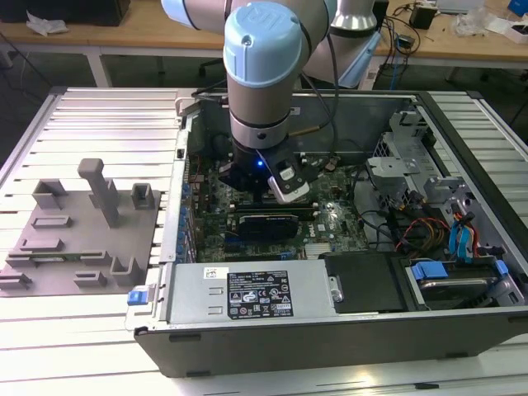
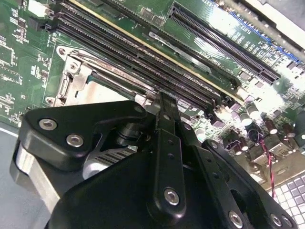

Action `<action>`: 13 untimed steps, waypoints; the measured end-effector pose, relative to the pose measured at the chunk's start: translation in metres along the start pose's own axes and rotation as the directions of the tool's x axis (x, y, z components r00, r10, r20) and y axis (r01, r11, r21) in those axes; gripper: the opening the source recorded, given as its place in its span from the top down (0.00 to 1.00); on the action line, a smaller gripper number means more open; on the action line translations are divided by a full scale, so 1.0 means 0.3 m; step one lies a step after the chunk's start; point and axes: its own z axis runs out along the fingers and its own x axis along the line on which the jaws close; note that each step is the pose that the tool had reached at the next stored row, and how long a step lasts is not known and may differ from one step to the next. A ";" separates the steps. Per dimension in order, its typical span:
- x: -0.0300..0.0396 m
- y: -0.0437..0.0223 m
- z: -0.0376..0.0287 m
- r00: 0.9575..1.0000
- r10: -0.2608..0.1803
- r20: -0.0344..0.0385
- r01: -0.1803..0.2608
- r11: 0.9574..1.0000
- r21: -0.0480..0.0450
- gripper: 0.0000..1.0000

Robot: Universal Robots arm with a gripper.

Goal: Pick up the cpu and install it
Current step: 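Install the second cpu locking lever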

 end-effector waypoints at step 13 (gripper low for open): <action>0.010 -0.035 0.009 1.000 0.006 0.001 -0.006 0.998 -0.067 0.89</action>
